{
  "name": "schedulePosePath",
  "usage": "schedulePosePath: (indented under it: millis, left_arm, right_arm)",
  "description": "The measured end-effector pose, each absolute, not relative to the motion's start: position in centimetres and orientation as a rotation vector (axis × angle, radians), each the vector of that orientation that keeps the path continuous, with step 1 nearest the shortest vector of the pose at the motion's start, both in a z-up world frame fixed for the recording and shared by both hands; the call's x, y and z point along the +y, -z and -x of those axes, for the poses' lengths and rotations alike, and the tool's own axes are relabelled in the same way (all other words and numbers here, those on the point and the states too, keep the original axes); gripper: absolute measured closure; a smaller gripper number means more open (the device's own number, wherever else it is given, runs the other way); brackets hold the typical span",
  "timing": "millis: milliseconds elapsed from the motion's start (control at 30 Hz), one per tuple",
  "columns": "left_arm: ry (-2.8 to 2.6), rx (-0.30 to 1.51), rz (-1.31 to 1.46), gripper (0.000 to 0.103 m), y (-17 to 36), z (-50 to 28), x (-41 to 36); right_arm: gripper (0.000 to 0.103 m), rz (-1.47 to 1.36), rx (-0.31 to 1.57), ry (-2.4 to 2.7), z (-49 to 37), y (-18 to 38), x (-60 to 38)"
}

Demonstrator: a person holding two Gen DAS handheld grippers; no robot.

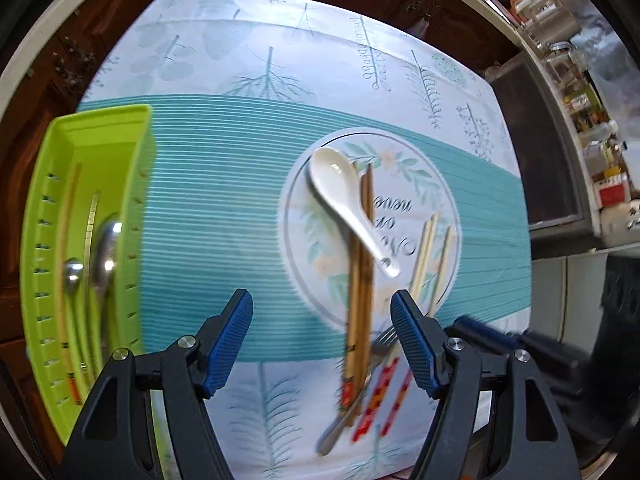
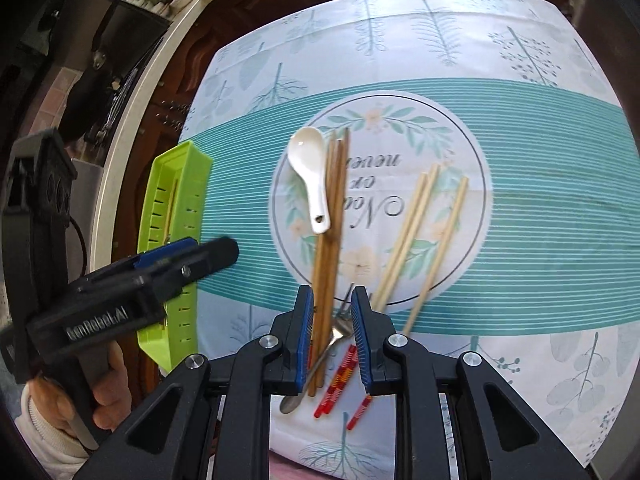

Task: Organize utensils
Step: 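Move both open grippers to the plate and grasp the white ceramic spoon with the left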

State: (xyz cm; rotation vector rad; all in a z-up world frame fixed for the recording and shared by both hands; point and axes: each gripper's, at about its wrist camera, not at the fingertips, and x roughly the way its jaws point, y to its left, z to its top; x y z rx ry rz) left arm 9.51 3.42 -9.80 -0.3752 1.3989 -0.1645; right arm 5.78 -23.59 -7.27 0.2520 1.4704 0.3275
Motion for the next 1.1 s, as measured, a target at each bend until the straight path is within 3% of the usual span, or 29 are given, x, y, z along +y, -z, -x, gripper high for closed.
schedulePosePath:
  millis: [333,733,800,867,1033,1067,1100]
  left_arm:
    - [0.141,1.48,0.557,0.042,14.3,-14.0,2.3]
    - [0.099,1.525,0.584,0.063,16.3,-15.9,1.2]
    - [0.087,1.528,0.59,0.069,16.3,-16.1,1.1]
    - [0.064,1.536,0.589,0.082,16.4,-16.1,1.3]
    - [0.033,1.544,0.586,0.092,16.4,-16.1,1.5]
    - [0.025,1.546,0.578,0.101,16.4,-16.0,1.4]
    - [0.032,1.549,0.575,0.102,16.4,-16.0,1.4]
  right_arm:
    - [0.083,-0.282,1.465,-0.303,-7.9,10.2,-25.9]
    - [0.083,-0.295,1.473,-0.317,-10.6,12.0,-26.2]
    - [0.083,-0.297,1.477,-0.315,-10.6,12.3,-26.2]
    - [0.083,-0.301,1.481,-0.315,-10.6,12.4,-26.4]
    - [0.083,-0.303,1.49,-0.319,-10.7,12.7,-26.4]
    - [0.083,-0.303,1.491,-0.321,-10.8,12.7,-26.4]
    - [0.083,-0.302,1.492,-0.322,-10.8,12.7,-26.4]
